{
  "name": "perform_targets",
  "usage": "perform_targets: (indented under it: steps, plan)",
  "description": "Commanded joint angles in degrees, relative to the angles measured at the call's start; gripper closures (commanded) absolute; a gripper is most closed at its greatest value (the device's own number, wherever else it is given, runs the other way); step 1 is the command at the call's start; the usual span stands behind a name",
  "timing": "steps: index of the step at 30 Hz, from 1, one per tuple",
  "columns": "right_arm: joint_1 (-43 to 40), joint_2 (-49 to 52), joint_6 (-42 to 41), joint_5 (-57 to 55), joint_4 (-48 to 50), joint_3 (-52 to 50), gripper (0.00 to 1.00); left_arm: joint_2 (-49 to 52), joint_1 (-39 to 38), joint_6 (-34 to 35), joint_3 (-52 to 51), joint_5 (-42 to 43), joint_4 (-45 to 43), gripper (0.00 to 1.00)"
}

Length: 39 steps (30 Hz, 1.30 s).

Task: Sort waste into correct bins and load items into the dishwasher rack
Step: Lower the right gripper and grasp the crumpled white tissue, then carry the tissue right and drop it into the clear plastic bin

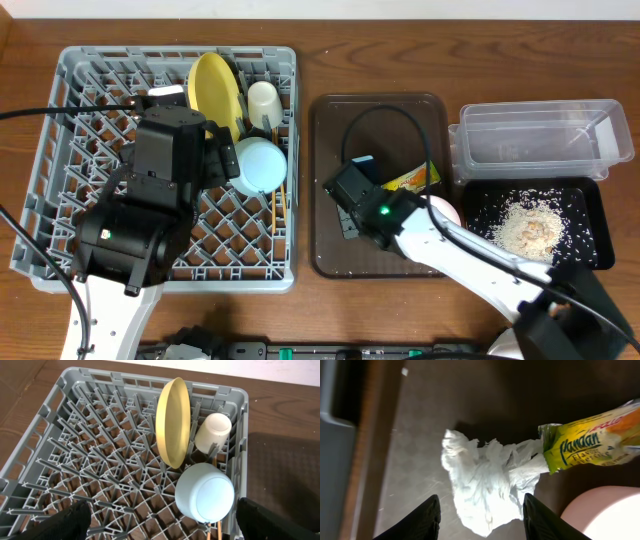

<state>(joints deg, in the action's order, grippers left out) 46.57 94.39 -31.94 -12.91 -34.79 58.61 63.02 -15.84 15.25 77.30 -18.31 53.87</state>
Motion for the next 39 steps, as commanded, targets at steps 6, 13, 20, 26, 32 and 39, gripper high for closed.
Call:
perform_targets:
  steps: [6, 13, 20, 26, 32, 39]
  plan:
    - [0.5, 7.4, 0.7, 0.7, 1.1, 0.2, 0.53, 0.2, 0.1, 0.5, 0.2, -0.2, 0.1, 0.06]
    - [0.4, 7.5, 0.7, 4.7, 4.2, 0.3, 0.82, 0.2, 0.1, 0.5, 0.2, -0.2, 0.1, 0.06]
    - [-1.2, -3.4, 2.3, 2.1, 4.8, 4.3, 0.99, 0.2, 0.1, 0.5, 0.2, -0.2, 0.1, 0.06]
    - [-8.0, -14.2, 3.5, -19.7, 4.2, 5.0, 0.99, 0.2, 0.1, 0.5, 0.2, -0.2, 0.1, 0.06]
    - [-20.9, -18.1, 3.8, -29.7, 3.1, 5.0, 0.99, 0.2, 0.1, 0.5, 0.2, -0.2, 0.1, 0.06]
    - [-35.4, -14.9, 3.7, -19.0, 3.6, 4.9, 0.99, 0.2, 0.1, 0.5, 0.2, -0.2, 0.1, 0.06]
